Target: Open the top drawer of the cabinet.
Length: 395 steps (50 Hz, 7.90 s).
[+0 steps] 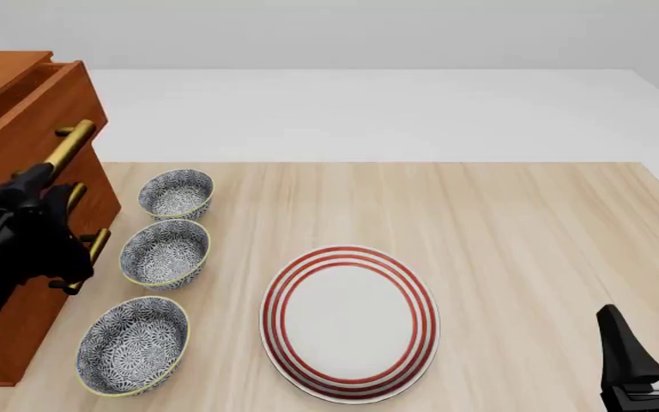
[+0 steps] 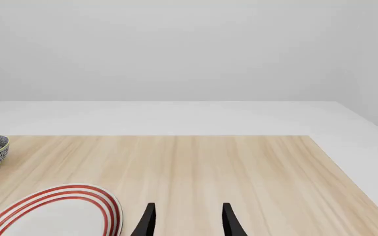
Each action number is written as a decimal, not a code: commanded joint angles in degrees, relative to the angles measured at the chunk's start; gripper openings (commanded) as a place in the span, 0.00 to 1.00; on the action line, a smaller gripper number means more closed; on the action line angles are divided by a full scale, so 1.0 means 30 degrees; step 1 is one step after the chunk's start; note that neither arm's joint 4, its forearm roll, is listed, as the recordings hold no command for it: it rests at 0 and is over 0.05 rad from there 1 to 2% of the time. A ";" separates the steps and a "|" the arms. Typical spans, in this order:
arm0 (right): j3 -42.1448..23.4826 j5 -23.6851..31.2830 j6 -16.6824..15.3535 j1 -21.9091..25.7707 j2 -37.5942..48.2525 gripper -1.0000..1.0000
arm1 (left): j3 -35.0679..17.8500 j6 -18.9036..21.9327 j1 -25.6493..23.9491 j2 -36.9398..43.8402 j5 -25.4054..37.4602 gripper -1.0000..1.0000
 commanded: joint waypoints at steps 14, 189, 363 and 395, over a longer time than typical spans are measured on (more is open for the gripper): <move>0.0000 0.0000 0.0002 -0.0001 0.0000 1.00 | 0.0614 0.0048 -0.0144 -0.1144 0.0274 0.00; 0.0000 0.0000 -0.0003 0.0003 -0.0001 1.00 | -1.9585 -2.8028 -0.1236 -0.5137 2.9568 1.00; 0.0000 0.0000 -0.0001 -0.0001 -0.0001 1.00 | -1.4234 -2.6025 0.1478 0.1981 2.3444 1.00; 0.0000 0.0000 -0.0005 0.0002 0.0000 1.00 | -1.3849 -2.6470 0.0734 0.2600 2.3478 1.00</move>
